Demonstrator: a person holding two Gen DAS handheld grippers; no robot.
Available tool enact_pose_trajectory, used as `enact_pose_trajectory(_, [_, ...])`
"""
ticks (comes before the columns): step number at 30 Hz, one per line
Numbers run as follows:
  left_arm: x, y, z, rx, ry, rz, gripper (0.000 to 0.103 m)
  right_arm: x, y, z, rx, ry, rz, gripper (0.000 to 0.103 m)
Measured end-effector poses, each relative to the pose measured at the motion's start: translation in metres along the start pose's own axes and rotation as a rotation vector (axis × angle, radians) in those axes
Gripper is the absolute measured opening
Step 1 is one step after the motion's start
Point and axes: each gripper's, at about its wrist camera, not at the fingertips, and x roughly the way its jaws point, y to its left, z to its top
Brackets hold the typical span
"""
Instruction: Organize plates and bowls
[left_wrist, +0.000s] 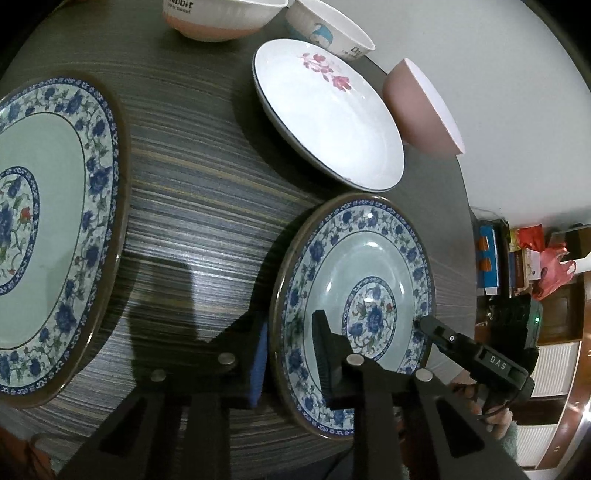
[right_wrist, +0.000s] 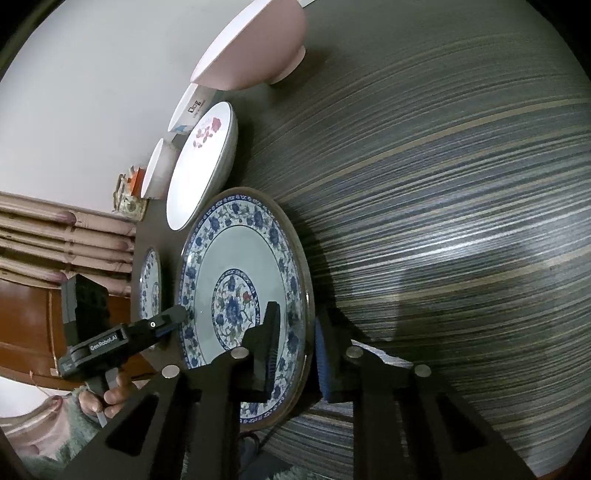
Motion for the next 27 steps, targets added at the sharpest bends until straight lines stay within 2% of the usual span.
enact_pose_trajectory(7, [-0.001,-0.002,-0.002,0.034,-0.009,0.021,0.015,0.000,0.000,-0.003,-0.011,-0.018,-0.018,0.012])
enact_pose_trajectory(11, [-0.003,-0.004,-0.003,0.049,-0.017,0.045,0.015,0.002,0.005,-0.004,-0.028,-0.016,-0.040,0.012])
enact_pose_trajectory(27, [-0.032,0.004,-0.010,0.049,-0.052,0.046,0.015,-0.004,0.030,-0.010,-0.076,-0.011,-0.044,0.012])
